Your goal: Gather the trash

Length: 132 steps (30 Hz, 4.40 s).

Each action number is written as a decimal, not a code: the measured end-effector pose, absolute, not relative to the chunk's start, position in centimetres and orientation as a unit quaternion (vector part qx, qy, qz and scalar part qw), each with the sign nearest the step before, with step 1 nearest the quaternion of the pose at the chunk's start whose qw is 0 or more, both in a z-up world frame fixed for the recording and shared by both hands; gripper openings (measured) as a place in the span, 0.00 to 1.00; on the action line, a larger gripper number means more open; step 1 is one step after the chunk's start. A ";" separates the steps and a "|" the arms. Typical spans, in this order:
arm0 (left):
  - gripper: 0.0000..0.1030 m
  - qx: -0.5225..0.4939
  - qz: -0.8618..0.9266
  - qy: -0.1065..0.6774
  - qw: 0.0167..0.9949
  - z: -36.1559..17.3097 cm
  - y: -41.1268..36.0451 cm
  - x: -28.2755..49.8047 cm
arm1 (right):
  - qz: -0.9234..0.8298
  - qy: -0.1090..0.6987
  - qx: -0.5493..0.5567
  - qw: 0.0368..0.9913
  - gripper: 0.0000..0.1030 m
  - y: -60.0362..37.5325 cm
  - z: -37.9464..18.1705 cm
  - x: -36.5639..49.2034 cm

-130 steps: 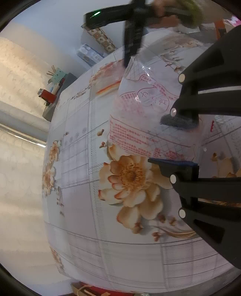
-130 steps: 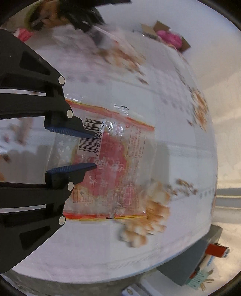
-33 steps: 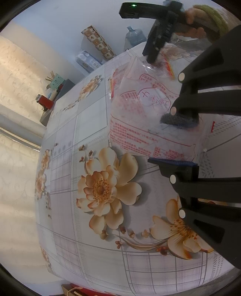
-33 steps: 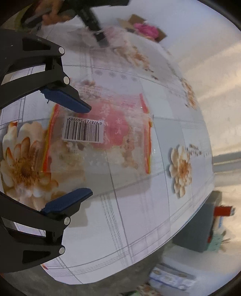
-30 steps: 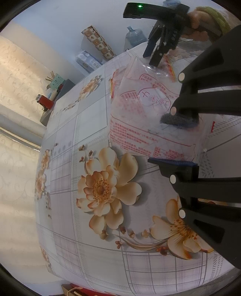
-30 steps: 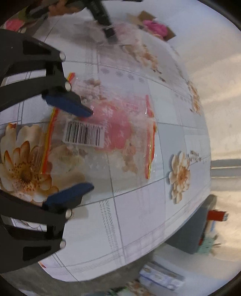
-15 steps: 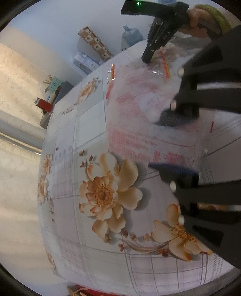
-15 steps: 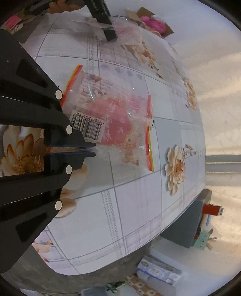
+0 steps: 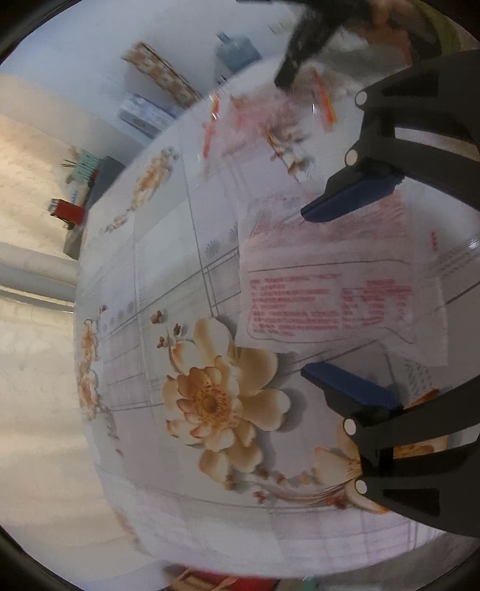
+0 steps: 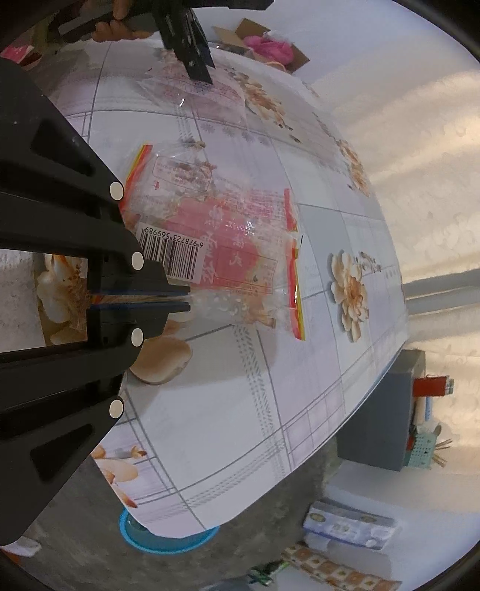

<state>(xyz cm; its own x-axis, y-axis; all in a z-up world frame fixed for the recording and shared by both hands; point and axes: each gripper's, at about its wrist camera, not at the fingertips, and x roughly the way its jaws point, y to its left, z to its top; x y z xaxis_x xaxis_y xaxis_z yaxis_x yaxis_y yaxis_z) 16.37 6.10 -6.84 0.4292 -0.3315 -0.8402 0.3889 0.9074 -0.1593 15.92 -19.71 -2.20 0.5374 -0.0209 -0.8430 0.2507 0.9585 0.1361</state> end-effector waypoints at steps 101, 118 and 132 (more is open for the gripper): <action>0.28 0.174 -0.416 0.324 0.832 4.8 -20.4 10.5 | -0.213 0.322 0.251 0.888 0.01 -34.3 3.7 1.4; 0.28 0.215 -0.497 0.499 0.676 -6.1 -47.2 10.8 | -0.337 0.377 0.324 0.800 0.01 -50.7 -6.2 -4.5; 0.31 0.265 -0.378 0.651 0.602 -23.5 -60.6 13.9 | -0.348 0.483 0.339 0.729 0.01 -58.6 -17.8 -0.9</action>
<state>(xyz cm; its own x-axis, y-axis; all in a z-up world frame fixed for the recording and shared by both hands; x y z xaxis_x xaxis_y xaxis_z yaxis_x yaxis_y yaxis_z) 13.91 -60.59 -23.55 -0.1345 -0.1101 -0.9848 0.8004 0.5738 -0.1735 -0.89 -58.59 -17.85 0.2914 -0.1803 -0.9395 0.8342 0.5285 0.1573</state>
